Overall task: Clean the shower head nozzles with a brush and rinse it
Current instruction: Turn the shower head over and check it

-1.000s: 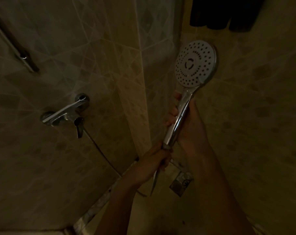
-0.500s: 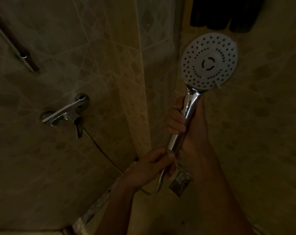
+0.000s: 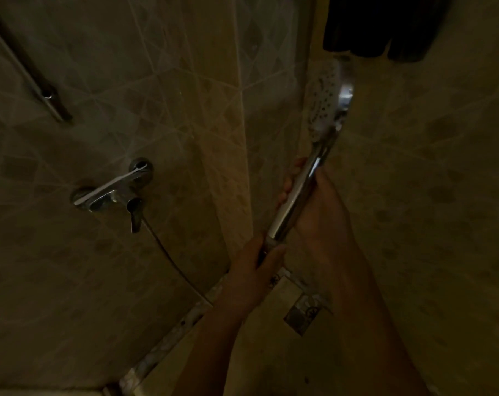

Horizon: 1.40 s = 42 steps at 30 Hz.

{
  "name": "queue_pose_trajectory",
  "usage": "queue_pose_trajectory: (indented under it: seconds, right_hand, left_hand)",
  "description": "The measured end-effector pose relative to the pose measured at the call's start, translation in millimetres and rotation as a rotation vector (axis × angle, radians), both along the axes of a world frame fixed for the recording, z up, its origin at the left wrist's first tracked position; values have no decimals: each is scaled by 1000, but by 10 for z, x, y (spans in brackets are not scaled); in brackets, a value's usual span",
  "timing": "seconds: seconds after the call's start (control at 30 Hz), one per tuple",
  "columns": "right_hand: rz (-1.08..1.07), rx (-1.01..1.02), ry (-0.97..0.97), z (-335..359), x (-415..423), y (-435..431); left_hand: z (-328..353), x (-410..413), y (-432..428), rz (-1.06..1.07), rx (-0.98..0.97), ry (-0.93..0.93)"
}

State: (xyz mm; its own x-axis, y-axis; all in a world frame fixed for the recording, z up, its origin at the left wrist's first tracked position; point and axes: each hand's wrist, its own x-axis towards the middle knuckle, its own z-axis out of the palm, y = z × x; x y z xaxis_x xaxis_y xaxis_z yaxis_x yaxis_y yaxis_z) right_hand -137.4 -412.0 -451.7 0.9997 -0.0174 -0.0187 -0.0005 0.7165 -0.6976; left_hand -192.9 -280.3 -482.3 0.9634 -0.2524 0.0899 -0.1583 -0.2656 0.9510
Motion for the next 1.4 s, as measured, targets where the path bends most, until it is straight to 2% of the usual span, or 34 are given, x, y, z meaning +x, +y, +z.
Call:
queue_pose_trajectory:
  seconds: [0.07, 0.17, 0.27, 0.33, 0.5, 0.63, 0.73, 0.87, 0.97, 1.07, 1.2, 1.27, 1.33, 1.4]
  right_hand:
    - [58, -110, -78, 17, -16, 3]
    - [5, -359, -151, 46, -134, -9]
    - [10, -456, -232, 105, -213, -11]
    - [20, -476, -260, 119, -227, -3]
    - [-24, -410, -244, 137, -191, 45]
    - [146, -73, -132, 237, -94, 69]
    - [165, -126, -104, 211, -80, 36]
    - [95, -471, -196, 251, -266, -19]
    - [72, -572, -272, 318, -356, -38]
    - [32, -585, -302, 342, -324, 2]
    - [-95, -525, -238, 303, -277, 155]
    - [-57, -446, -173, 337, -242, 226]
    - [28, -254, -80, 397, -187, 249]
    - [70, -237, -86, 387, -149, 237]
  left_hand:
    - [-11, -12, 8, 46, 22, -16]
    - [-21, -45, 8, 42, 26, 12]
    - [7, -103, 1, -8, -18, 137]
    - [-39, -108, 24, -37, -10, 108]
    - [-33, -73, 54, -78, -12, -11]
    - [-50, -35, 77, -22, -10, -67]
    - [-45, -42, 67, 30, -31, -60]
    - [-41, -40, 71, 145, -84, -28]
    - [-48, -39, 87, 174, -71, -27]
    - [-50, -18, 102, 159, -20, -40]
    - [-10, 8, 65, 119, -7, -34]
    - [-2, -1, 43, 119, -35, -9]
    - [-23, -7, 40, 123, -59, 11]
    - [-57, -13, 48, 134, -54, 20]
